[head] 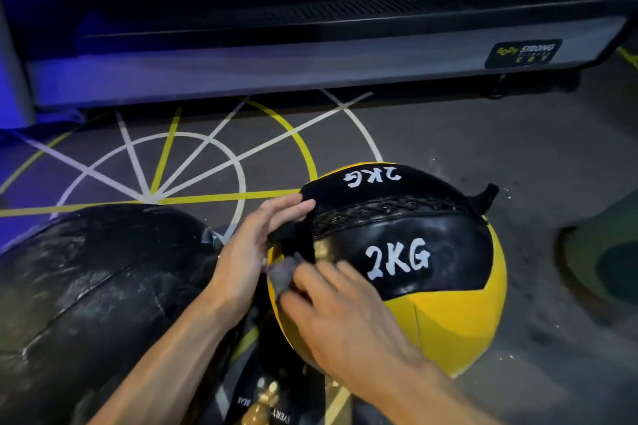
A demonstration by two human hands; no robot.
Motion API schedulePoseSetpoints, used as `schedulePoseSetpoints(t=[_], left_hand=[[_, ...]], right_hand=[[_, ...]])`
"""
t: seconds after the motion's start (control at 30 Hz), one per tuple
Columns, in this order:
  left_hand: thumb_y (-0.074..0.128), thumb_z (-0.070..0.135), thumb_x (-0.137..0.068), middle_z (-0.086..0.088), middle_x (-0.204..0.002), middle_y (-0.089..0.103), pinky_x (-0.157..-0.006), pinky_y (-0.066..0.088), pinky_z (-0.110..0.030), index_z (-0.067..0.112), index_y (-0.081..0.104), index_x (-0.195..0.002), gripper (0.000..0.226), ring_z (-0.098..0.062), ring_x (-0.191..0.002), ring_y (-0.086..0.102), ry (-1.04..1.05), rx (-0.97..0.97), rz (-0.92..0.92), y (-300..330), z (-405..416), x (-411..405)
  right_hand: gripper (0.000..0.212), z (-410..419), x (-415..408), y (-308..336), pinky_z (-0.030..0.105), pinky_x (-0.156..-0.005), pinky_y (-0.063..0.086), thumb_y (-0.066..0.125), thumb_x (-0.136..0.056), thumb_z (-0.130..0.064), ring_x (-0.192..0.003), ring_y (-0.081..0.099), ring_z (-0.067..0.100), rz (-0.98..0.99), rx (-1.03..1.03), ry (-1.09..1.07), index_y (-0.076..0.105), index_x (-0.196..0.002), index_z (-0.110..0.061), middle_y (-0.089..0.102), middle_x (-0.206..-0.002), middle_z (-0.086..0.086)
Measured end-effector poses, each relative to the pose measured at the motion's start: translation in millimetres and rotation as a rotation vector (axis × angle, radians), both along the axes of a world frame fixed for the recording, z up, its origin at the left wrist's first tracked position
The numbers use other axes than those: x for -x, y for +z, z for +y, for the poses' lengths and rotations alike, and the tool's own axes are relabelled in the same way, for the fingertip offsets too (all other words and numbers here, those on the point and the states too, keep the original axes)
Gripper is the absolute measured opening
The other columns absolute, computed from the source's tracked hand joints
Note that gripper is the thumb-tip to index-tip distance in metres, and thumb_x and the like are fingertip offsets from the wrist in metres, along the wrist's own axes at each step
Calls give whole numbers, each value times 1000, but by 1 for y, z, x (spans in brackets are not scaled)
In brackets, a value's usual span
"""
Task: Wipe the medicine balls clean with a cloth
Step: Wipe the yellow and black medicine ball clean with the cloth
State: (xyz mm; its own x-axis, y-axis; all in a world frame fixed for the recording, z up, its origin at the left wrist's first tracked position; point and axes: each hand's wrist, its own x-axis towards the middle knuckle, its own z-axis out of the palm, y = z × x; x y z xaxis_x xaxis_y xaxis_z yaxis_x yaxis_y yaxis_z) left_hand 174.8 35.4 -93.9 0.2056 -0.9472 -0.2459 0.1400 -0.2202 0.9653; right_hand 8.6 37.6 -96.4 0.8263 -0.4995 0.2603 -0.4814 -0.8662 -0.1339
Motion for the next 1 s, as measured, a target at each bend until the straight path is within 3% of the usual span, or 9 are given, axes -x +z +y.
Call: schedulePoseSetpoints(t=[0.07, 0.17, 0.3, 0.47, 0.57, 0.63, 0.73, 0.87, 1.0], left_hand=[[21, 30, -113, 5, -132, 70, -116, 39, -38, 17, 66, -131, 49, -8, -132, 55, -2, 30, -114, -3, -1, 0], [34, 45, -106, 20, -136, 63, -115, 40, -42, 35, 67, -129, 42, -2, -132, 54, -70, 51, -331, -5, -3, 2], [40, 56, -103, 33, -131, 62, -110, 44, -36, 43, 57, -135, 39, 8, -127, 53, -76, 52, -534, 0, -6, 9], [42, 44, -107, 37, -129, 61, -102, 42, -23, 40, 56, -134, 31, 15, -121, 52, -56, 53, -647, -3, -8, 9], [43, 51, -107, 35, -129, 61, -103, 45, -34, 43, 57, -133, 30, 10, -122, 54, -41, 30, -645, -7, -7, 2], [42, 59, -102, 34, -129, 61, -103, 47, -40, 45, 57, -132, 36, 8, -121, 55, -20, 8, -637, -10, -8, -2], [38, 66, -97, 37, -129, 59, -105, 46, -47, 47, 56, -132, 44, 1, -125, 55, -9, -19, -652, -9, -10, -3], [36, 65, -100, 34, -123, 62, -96, 48, -45, 46, 56, -131, 41, -4, -118, 58, -45, 8, -740, -5, -14, 4], [30, 65, -97, 11, -123, 63, -92, 41, -37, 34, 59, -131, 55, -14, -119, 51, -147, 69, -1032, 5, -27, 11]], right_hand=[[16, -1, 17, -3, 31, -71, 35, 67, -89, -19, -83, 46, 20, -26, -21, -12, 66, -105, -22, 50, -97, -2], [16, -38, 54, -1, 31, -65, 48, 70, -91, -18, -78, 52, 17, -242, -102, -281, 66, -107, -20, 52, -97, -2], [14, -101, 114, -4, 31, -77, 51, 70, -95, -20, -82, 60, 14, -533, -190, -683, 72, -109, -18, 59, -100, -1], [12, -137, 167, -37, 42, -80, 55, 64, -97, -32, -93, 69, 24, -493, -459, -1069, 74, -99, -26, 71, -92, -1], [19, -126, 157, -30, 38, -74, 53, 66, -97, -46, -85, 68, 17, -598, -469, -1063, 73, -93, -29, 70, -88, -4], [6, -103, 130, -16, 31, -75, 54, 71, -96, -35, -81, 65, 10, -687, -351, -852, 74, -96, -30, 65, -91, -3], [11, -63, 90, -6, 22, -71, 54, 64, -100, -26, -93, 66, 9, -494, -275, -486, 68, -110, -25, 59, -103, -6], [14, -83, 115, -16, 30, -68, 52, 63, -98, -24, -76, 58, 5, -620, -256, -764, 69, -111, -22, 55, -99, -7], [13, -59, 120, -23, 19, -64, 44, 65, -99, -25, -78, 56, 4, -626, -251, -821, 65, -111, -25, 52, -100, -10]])
